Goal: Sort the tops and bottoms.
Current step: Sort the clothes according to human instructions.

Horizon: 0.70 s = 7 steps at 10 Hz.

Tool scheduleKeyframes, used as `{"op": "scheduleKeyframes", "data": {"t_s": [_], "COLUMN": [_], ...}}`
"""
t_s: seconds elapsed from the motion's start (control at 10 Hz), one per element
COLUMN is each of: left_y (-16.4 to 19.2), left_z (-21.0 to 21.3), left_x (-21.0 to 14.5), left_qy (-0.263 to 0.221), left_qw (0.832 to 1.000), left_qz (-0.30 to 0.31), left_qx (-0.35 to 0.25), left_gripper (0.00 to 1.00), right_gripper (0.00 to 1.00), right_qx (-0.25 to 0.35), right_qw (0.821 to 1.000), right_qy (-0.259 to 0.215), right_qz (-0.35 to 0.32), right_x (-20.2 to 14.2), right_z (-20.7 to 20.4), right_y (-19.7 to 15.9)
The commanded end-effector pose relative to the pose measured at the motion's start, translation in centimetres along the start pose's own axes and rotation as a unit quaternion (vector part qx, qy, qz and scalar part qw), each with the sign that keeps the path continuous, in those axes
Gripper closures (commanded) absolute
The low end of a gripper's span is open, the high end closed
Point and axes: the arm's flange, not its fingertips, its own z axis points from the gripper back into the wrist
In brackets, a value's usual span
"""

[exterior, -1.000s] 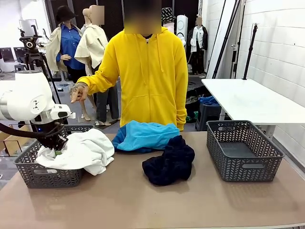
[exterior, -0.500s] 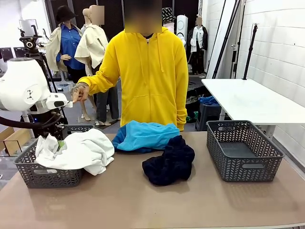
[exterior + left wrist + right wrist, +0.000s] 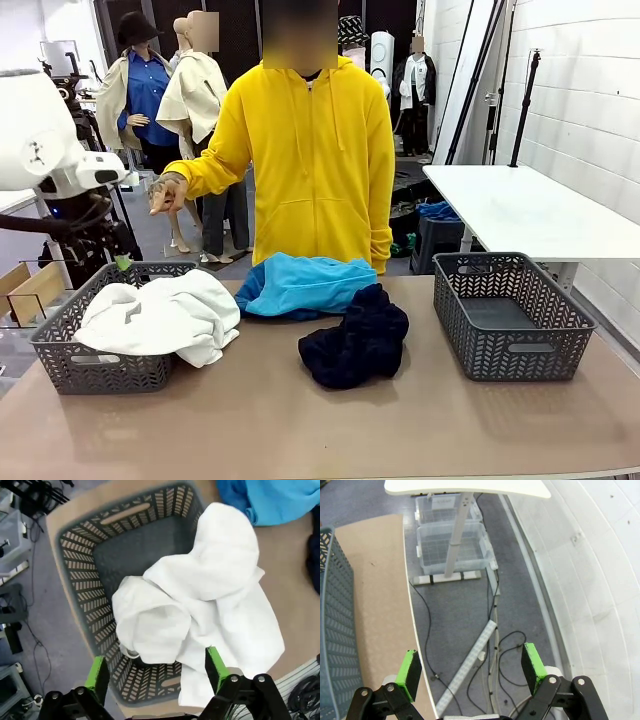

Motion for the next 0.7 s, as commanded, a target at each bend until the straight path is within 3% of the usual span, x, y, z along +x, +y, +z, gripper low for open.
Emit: {"op": "scheduleKeyframes", "data": {"t_s": [0.0, 0.2, 0.6], "left_y": [2.0, 6.3, 18.2], "left_z": [1.3, 3.3, 5.5], "left_x": [0.6, 0.8, -1.7], "left_qy": [-0.005, -0.022, -0.04], "left_qw": [1.0, 0.999, 0.988], "left_qz": [-0.009, 0.02, 0.149], "left_qx": [-0.003, 0.015, -0.01], "left_gripper": [0.0, 0.0, 0.0], "right_gripper": [0.0, 0.0, 0.0], "right_qx": [0.0, 0.0, 0.0], "right_qw": [1.0, 1.0, 1.0], "right_qy": [0.002, 0.002, 0.002], "right_qz": [0.006, 0.006, 0.006], "right_x": [0.0, 0.0, 0.0], "right_z": [0.0, 0.0, 0.0], "right_y": [0.0, 0.0, 0.0]}}
